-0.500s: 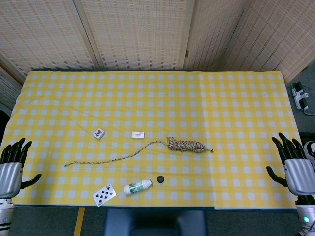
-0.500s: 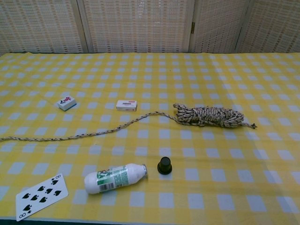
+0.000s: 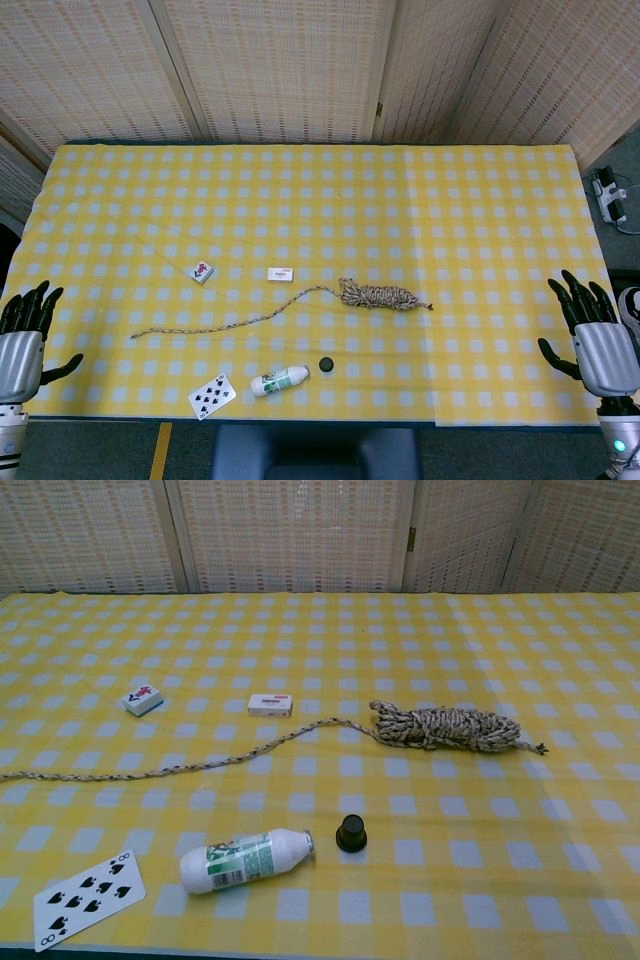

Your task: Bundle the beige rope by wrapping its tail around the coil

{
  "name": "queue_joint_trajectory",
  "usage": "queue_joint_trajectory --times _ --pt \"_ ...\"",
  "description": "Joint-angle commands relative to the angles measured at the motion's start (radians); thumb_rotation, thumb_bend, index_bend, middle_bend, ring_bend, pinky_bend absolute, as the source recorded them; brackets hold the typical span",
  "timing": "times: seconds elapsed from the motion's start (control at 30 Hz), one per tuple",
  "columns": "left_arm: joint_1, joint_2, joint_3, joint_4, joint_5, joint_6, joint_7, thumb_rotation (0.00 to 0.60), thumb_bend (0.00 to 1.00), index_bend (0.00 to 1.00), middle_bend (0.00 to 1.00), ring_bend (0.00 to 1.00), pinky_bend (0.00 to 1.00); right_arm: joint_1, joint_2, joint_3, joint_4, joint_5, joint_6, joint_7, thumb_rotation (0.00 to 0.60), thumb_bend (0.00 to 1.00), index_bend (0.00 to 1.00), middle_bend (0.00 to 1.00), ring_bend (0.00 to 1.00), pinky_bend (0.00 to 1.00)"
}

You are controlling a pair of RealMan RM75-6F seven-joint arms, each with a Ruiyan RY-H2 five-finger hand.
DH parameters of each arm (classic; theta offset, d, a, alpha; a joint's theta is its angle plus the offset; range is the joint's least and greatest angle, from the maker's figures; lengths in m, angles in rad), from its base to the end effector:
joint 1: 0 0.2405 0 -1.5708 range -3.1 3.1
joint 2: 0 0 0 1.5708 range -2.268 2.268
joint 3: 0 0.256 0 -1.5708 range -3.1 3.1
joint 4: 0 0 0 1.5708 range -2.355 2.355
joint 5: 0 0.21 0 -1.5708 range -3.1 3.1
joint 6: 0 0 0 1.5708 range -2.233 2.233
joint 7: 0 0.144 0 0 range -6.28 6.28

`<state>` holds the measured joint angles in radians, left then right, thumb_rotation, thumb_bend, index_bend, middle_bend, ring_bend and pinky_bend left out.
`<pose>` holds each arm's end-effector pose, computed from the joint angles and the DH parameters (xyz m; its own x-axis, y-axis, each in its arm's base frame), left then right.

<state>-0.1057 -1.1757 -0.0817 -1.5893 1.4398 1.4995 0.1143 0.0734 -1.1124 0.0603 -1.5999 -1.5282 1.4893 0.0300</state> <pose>-0.3113 0.1938 0.1525 0.4602 -0.0450 0.8867 0.8878 0.0356 -0.4589 -0.3111 -0.1798 0.1628 0.3860 0.0084 0.9225 -0.9221 -0.0263 0.3861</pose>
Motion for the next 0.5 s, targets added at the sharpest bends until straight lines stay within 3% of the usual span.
queue_joint_trajectory --times 0.03,0.2,0.5 --pt "0.0 0.0 -0.001 0.001 0.002 0.003 -0.001 0.6 0.19 0.08 0.0 0.0 0.0 0.01 0.002 0.0 -0.007 -0.002 -0.013 0.001 0.6 0.34 0.0 0.03 0.11 0.0" --pt "0.0 0.003 -0.001 -0.002 0.012 0.01 -0.002 0.6 0.19 0.08 0.0 0.0 0.0 0.052 -0.004 0.013 -0.023 0.002 -0.07 0.009 0.6 0.34 0.03 0.09 0.16 0.01" --pt "0.002 0.008 0.007 -0.011 0.028 0.013 0.001 0.6 0.19 0.08 0.0 0.0 0.0 0.2 -0.042 0.054 -0.047 0.085 -0.304 -0.012 0.6 0.34 0.08 0.13 0.2 0.04"
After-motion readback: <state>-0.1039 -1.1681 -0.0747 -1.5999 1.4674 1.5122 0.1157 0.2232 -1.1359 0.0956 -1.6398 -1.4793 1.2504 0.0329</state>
